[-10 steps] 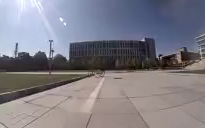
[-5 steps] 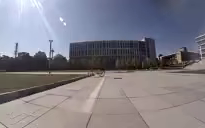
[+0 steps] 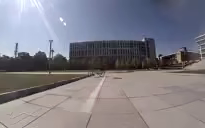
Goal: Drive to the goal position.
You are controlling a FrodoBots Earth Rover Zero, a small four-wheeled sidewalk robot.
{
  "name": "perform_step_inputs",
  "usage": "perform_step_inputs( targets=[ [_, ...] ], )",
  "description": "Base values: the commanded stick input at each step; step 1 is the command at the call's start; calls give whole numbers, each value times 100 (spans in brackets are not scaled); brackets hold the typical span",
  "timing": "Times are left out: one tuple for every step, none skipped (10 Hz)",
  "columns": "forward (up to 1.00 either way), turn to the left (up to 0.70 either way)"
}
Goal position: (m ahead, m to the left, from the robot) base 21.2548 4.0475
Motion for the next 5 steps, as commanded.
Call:
perform_step_inputs(
  targets=[
    [6, 0],
    [6, 0],
    [6, 0],
    [6, 0],
    [6, 0]
  ],
)
